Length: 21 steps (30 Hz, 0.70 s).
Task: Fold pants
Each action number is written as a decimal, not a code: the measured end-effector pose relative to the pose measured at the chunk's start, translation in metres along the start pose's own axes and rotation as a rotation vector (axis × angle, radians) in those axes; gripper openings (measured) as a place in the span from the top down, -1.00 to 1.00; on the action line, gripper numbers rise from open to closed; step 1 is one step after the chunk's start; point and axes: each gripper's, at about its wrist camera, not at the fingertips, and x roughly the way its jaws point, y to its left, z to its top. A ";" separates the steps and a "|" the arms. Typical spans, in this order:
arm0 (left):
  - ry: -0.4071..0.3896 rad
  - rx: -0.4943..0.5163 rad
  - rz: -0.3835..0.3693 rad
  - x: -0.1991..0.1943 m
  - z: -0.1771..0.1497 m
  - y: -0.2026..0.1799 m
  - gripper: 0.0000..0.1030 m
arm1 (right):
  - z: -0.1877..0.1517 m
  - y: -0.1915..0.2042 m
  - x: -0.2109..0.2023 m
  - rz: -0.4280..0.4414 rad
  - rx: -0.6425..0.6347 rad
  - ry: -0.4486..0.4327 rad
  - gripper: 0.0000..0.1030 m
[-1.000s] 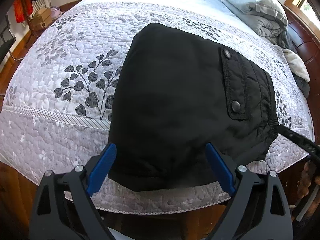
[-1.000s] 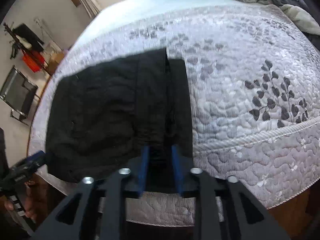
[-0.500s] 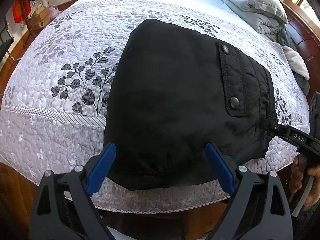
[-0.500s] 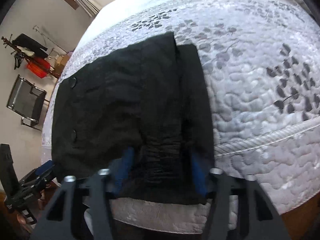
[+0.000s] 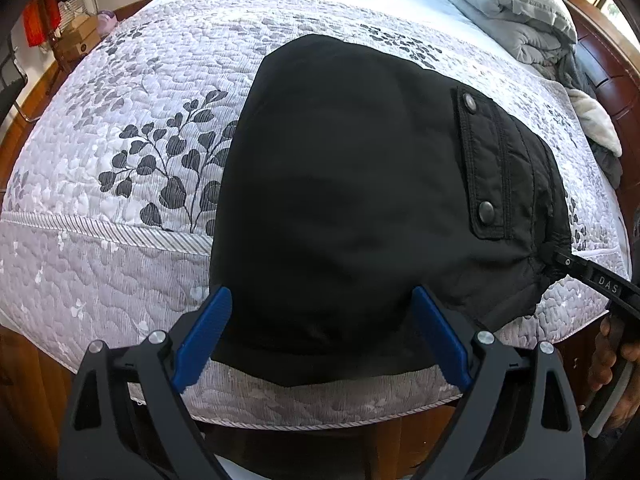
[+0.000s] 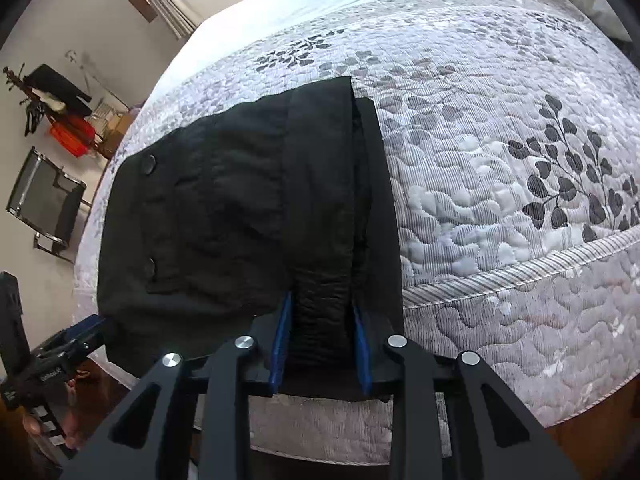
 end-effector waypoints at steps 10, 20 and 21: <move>-0.060 0.039 0.009 -0.021 0.007 -0.012 -0.77 | -0.001 0.035 -0.031 -0.268 -0.184 -0.082 0.10; -0.123 0.089 -0.001 -0.042 0.017 -0.031 -0.80 | 0.037 0.058 -0.050 -0.116 -0.175 -0.187 0.13; -0.123 0.091 -0.002 -0.042 0.018 -0.032 -0.80 | 0.042 0.060 -0.043 -0.111 -0.172 -0.179 0.14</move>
